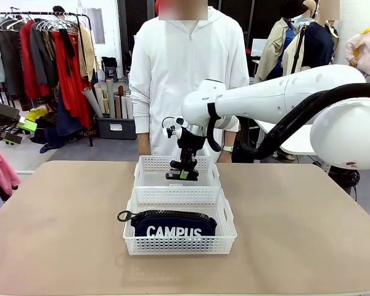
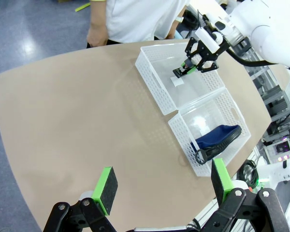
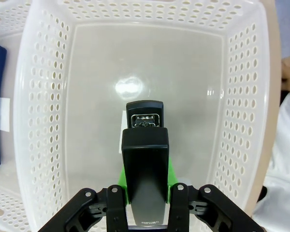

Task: Distribute items into two baskets.
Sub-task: Place the picked Stapler into the Organizing basket as instructed by the person.

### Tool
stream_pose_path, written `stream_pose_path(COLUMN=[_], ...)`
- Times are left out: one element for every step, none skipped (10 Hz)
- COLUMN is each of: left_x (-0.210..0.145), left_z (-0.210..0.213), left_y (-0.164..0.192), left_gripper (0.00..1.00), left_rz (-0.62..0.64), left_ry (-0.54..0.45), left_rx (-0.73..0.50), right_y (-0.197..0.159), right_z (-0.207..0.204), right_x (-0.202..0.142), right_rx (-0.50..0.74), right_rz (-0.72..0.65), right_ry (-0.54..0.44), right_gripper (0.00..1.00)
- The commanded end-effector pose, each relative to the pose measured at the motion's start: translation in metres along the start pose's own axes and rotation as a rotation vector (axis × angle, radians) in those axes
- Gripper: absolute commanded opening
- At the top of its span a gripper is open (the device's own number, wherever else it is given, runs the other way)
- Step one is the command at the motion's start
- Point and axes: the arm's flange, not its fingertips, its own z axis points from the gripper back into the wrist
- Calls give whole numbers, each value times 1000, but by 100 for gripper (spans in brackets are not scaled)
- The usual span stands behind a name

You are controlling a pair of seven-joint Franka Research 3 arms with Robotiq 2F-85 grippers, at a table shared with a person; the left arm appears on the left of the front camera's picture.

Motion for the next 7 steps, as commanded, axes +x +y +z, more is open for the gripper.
stream_pose_path(left_x=[1, 1, 1, 1, 1, 1, 1], left_z=[0, 0, 0, 0, 0, 0, 0], left_y=[0, 0, 0, 0, 0, 0, 0], left_gripper=[100, 100, 100, 100, 100, 100, 100], left_rz=[1, 1, 1, 1, 1, 1, 1], left_ry=[-19, -19, -19, -19, -19, -19, -19], left_rx=[-16, -16, -16, -16, -16, -16, -16], right_y=[-11, -12, -13, -14, -16, -17, -16], right_z=[2, -1, -3, -4, -7, -8, -7], right_x=[10, 10, 11, 11, 11, 10, 11], right_rx=[22, 33, 38, 48, 65, 68, 66], right_rz=[-18, -17, -18, -18, -14, -15, -18], right_ry=[12, 11, 12, 13, 7, 5, 7], right_gripper=[0, 0, 0, 0, 0, 0, 0])
